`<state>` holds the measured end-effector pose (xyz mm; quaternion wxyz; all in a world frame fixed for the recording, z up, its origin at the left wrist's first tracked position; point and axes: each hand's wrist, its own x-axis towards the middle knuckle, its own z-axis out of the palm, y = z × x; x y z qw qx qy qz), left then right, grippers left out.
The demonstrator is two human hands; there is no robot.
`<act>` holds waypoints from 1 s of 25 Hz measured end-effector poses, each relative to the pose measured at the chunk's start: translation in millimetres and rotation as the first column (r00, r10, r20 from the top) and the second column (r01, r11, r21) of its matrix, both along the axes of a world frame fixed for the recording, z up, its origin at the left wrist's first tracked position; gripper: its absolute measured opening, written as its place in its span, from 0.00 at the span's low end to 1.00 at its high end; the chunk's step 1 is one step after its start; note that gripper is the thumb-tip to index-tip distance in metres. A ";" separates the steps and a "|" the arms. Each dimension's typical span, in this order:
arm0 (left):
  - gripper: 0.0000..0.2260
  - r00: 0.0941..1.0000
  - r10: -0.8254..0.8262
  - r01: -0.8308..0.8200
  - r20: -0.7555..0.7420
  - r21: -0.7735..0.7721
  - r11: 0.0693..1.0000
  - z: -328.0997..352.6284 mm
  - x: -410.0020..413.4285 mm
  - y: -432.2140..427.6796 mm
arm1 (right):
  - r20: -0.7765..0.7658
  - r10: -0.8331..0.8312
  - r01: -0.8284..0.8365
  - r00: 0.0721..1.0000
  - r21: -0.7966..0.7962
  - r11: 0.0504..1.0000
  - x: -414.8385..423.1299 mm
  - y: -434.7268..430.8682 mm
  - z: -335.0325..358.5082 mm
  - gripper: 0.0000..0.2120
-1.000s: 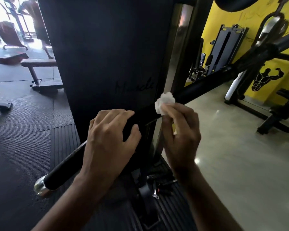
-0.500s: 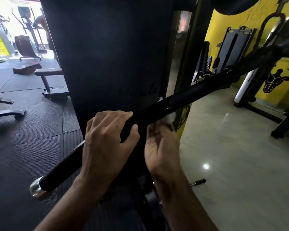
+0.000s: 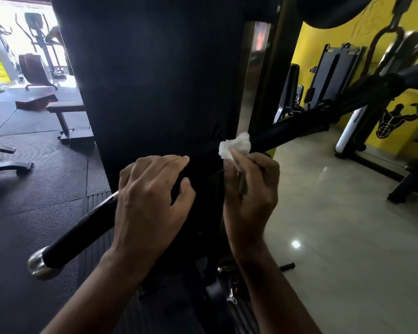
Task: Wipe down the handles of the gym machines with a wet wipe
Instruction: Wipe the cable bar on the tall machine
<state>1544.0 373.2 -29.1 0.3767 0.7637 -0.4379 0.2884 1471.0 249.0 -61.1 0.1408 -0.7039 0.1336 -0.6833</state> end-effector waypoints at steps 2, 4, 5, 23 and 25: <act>0.16 1.000 0.007 -0.007 -0.005 -0.012 1.000 0.1 1.0 -1.5 | -0.196 -0.021 -0.011 0.980 -0.164 0.986 -6.8 -3.0 2.4 0.10; 0.16 1.000 0.016 -0.016 -0.006 -0.016 1.000 0.9 2.0 -2.8 | -0.309 -0.107 0.012 0.945 -0.294 0.956 -15.2 -18.6 9.1 0.12; 0.16 1.000 0.017 -0.017 -0.003 -0.013 1.000 1.5 2.4 -3.4 | -0.284 -0.148 0.074 0.947 -0.256 0.964 -17.1 -26.4 15.7 0.12; 0.13 1.000 -0.011 0.012 -0.025 0.019 1.000 14.4 -6.5 -14.0 | -0.726 -0.236 -0.107 0.647 -0.392 0.914 -35.9 -51.9 82.5 0.16; 0.13 0.999 -0.037 0.038 -0.032 0.039 0.998 14.3 -9.1 -18.2 | -0.763 -0.191 -0.083 0.617 -0.304 0.949 -37.7 -67.7 101.6 0.16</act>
